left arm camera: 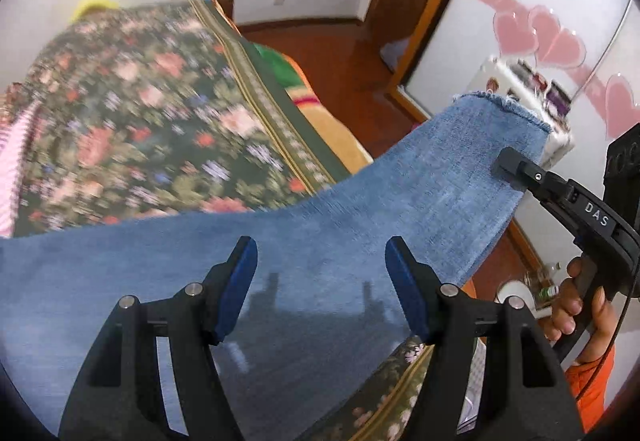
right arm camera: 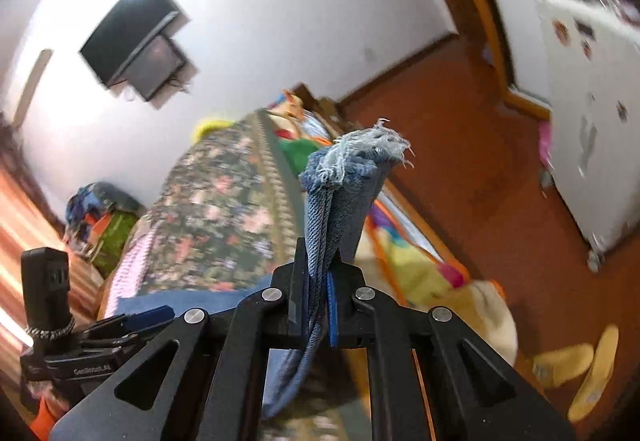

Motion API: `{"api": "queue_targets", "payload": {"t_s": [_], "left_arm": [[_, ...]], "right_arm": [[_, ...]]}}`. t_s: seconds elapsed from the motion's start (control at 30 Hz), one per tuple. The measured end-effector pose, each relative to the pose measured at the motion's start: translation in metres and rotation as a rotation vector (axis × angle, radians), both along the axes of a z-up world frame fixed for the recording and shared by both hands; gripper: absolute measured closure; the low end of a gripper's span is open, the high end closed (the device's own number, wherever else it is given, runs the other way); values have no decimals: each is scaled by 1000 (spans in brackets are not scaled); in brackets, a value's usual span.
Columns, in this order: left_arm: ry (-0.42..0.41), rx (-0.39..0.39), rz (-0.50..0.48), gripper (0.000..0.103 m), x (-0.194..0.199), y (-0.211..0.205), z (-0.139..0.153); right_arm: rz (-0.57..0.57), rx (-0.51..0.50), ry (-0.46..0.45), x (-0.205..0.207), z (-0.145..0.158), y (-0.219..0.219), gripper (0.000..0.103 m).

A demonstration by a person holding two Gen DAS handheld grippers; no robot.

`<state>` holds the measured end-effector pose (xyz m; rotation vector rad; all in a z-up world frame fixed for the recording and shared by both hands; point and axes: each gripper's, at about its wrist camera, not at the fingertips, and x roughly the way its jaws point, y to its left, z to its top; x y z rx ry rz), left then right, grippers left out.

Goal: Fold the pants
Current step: 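Grasp the frayed hem with the right gripper and lift it, then lay the frayed hem over the jeans and open the right gripper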

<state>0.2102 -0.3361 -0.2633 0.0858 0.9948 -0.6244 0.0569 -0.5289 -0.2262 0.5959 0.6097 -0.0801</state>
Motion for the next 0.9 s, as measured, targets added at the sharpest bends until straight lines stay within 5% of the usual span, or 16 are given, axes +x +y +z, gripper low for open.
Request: {"api": "queue_targets", "payload": {"t_s": [0.23, 0.4, 0.9], "left_arm": [[-145, -36, 81, 36, -4, 69, 50], [-168, -48, 137, 33, -4, 122, 71], [-216, -28, 290, 24, -23, 256, 88]], "right_arm": [[147, -70, -109, 16, 46, 55, 97], [289, -99, -151, 33, 62, 104, 97], [663, -156, -34, 71, 17, 242, 97]]}}
